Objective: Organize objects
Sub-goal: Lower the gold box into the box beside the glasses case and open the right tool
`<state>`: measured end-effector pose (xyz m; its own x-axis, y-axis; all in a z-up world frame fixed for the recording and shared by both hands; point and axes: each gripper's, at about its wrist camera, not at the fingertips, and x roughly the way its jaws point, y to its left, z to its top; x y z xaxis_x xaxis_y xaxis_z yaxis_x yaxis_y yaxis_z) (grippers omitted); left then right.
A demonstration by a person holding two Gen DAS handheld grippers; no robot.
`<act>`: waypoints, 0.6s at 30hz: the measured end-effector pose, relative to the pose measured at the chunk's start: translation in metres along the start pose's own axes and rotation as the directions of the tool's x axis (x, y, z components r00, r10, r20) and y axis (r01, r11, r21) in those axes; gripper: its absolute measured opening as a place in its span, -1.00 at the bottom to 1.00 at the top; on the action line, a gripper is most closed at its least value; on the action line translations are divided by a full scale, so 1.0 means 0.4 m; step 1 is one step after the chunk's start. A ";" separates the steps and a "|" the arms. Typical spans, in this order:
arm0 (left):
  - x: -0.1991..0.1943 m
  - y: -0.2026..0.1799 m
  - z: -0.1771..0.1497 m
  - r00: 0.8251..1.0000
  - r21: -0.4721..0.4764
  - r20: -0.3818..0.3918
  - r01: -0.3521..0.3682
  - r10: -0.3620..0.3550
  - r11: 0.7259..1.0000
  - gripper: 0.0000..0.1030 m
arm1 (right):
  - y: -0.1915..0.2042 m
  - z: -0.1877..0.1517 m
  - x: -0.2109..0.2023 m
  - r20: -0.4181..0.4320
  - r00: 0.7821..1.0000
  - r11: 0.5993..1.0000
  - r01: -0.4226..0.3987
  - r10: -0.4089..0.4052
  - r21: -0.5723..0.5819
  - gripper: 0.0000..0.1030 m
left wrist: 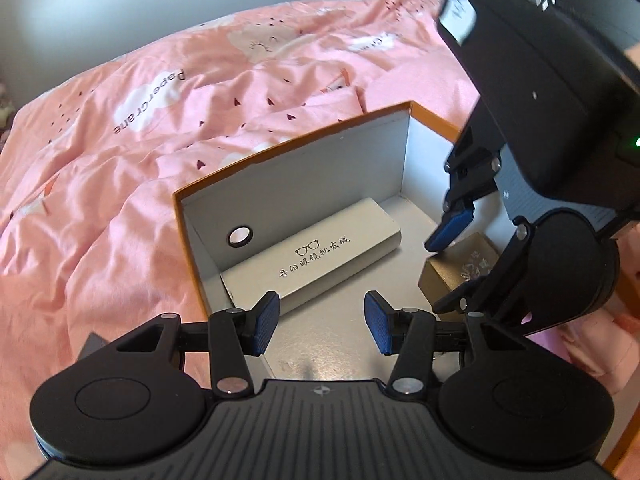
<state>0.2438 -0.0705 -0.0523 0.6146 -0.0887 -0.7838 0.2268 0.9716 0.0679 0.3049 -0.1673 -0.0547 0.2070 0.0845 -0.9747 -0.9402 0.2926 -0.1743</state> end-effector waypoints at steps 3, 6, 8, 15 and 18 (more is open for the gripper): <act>-0.013 0.007 -0.005 1.000 -0.031 0.023 0.004 -0.003 1.000 0.13 | 0.011 -0.015 -0.005 -0.019 1.000 0.999 0.006 -0.007 -0.042 -0.15; -0.027 0.010 -0.009 0.999 -0.044 0.034 0.006 -0.004 0.999 0.13 | 0.019 -0.014 -0.006 -0.025 1.000 0.999 0.013 -0.015 -0.047 -0.15; -0.033 0.013 -0.010 0.999 -0.052 0.039 0.007 -0.005 0.999 0.13 | 0.031 -0.011 -0.004 -0.027 0.999 0.998 0.030 -0.031 -0.055 -0.15; -0.071 0.018 -0.020 0.998 -0.069 0.065 0.021 -0.016 0.997 0.13 | 0.084 -0.022 -0.061 0.047 0.989 0.989 0.139 -0.142 0.053 -0.12; -0.090 0.014 -0.026 0.998 -0.070 0.069 0.018 -0.013 0.997 0.13 | 0.125 -0.031 -0.098 0.089 0.968 0.965 0.219 -0.233 0.147 -0.08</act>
<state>0.2153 -0.0595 -0.0301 0.6622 -0.1163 -0.7402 0.1842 0.9828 0.0104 0.2464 -0.1680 -0.0269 0.4436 0.0985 -0.8908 -0.8221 0.4405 -0.3607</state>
